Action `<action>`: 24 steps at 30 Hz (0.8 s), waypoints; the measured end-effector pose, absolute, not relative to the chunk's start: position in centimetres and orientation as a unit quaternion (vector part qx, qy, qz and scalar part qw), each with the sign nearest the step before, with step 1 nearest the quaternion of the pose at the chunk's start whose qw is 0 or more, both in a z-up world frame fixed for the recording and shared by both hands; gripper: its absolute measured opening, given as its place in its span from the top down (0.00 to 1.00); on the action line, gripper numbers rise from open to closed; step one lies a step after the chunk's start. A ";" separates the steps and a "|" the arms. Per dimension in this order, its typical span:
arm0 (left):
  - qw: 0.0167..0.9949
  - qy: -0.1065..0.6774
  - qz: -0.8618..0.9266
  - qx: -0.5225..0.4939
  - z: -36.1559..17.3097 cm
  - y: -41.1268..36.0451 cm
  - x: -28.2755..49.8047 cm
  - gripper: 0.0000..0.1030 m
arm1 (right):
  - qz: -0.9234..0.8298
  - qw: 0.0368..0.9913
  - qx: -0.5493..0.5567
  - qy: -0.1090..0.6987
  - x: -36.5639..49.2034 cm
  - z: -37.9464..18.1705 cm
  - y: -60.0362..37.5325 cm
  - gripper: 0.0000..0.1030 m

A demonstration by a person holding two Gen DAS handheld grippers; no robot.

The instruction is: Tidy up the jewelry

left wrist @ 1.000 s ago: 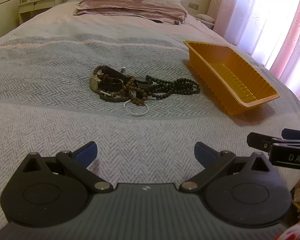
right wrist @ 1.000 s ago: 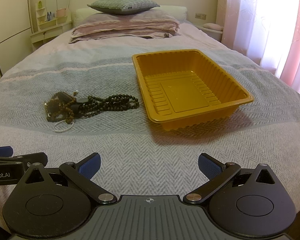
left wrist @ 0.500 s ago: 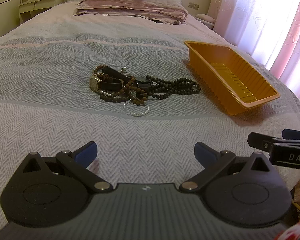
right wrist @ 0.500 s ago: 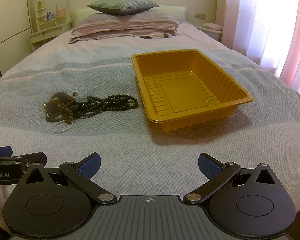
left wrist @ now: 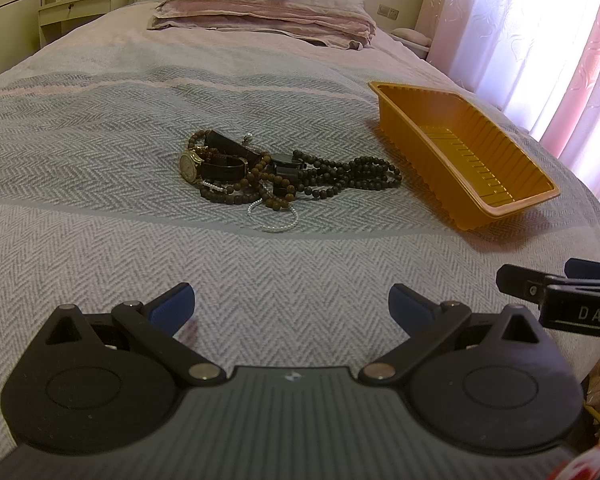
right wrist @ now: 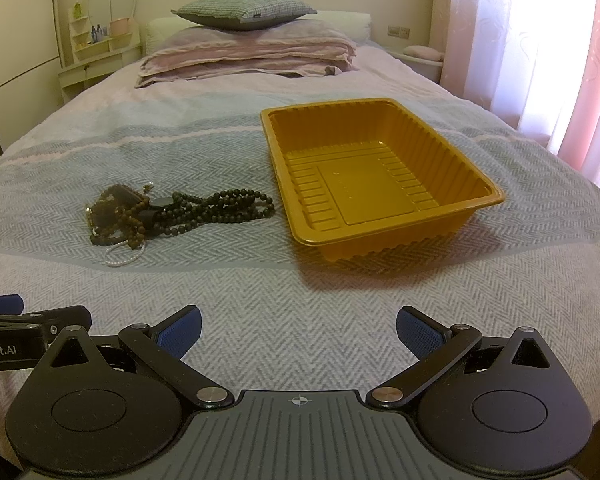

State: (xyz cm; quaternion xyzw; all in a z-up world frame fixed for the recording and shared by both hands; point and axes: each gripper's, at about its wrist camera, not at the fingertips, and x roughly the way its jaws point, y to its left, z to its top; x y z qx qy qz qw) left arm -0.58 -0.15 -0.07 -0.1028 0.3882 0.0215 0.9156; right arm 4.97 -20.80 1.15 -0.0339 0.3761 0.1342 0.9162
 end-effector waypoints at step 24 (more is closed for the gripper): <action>0.915 0.389 0.021 -0.104 -0.1 -0.1 -0.6 0.01 | 0.133 0.916 -0.032 0.378 5.1 1.1 -20.9 0.00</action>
